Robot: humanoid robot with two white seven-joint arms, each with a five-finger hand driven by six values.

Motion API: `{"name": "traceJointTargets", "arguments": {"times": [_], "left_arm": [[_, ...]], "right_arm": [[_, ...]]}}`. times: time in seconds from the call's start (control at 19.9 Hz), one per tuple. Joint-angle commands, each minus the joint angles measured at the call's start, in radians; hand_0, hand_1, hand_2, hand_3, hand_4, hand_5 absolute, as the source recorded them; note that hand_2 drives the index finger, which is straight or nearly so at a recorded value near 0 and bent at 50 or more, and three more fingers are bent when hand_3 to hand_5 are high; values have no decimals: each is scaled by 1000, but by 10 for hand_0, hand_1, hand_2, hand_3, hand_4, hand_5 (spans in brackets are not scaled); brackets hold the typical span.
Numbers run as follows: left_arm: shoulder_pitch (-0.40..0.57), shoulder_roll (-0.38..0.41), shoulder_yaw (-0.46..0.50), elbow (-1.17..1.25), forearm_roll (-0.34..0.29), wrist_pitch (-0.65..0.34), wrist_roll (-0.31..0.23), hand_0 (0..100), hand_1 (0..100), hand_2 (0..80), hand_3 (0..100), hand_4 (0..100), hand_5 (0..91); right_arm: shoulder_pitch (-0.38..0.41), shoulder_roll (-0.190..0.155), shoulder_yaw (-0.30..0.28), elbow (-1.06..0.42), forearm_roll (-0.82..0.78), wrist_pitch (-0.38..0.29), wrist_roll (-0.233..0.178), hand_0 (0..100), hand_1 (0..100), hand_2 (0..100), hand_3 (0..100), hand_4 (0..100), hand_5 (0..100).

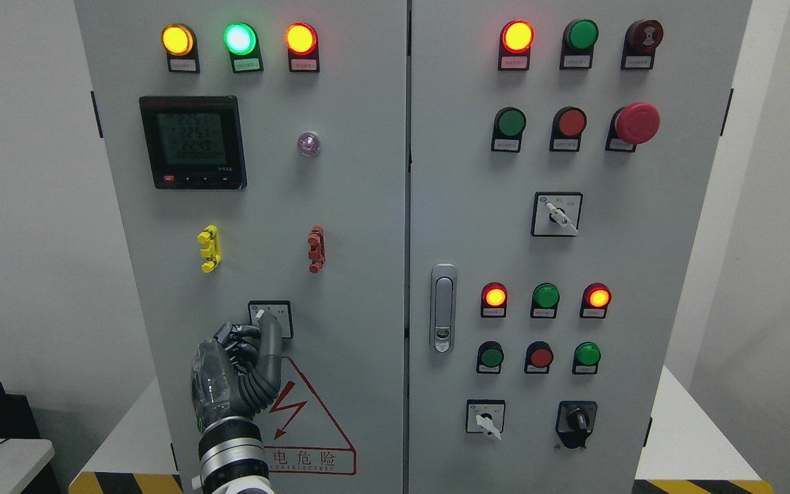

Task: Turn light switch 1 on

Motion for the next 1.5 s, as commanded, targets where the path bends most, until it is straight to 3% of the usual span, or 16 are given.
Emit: {"name": "traceJointTargets", "arguments": {"times": [0.0,0.25,0.75,1.05,1.45], "left_arm": [[0,0,0,0,0,-4,-1,727,226,598,944,959,887],[0,0,0,0,0,-4,-4,778,150,599,947,961,888],[0,0,0,0,0,-4,-6,334,279,594,945,960,888],[3,-3,1,-6,0,-4,-6,235,308,593,945,959,887],[26,-3,7,-42,0,-6,-6,179,320,596,945,958,887]], "right_arm": [[0,0,23,0,5,0,-1,120,389,0,0,0,0],[1,0,23,0,5,0,-1,120,389,0,0,0,0],[1,1,23,0,5,0,-1,120,389,0,0,0,0],[0,1,23,0,5,0,-1,120,389,0,0,0,0],[0,1,23,0,5,0,-1,120,389,0,0,0,0]]}}
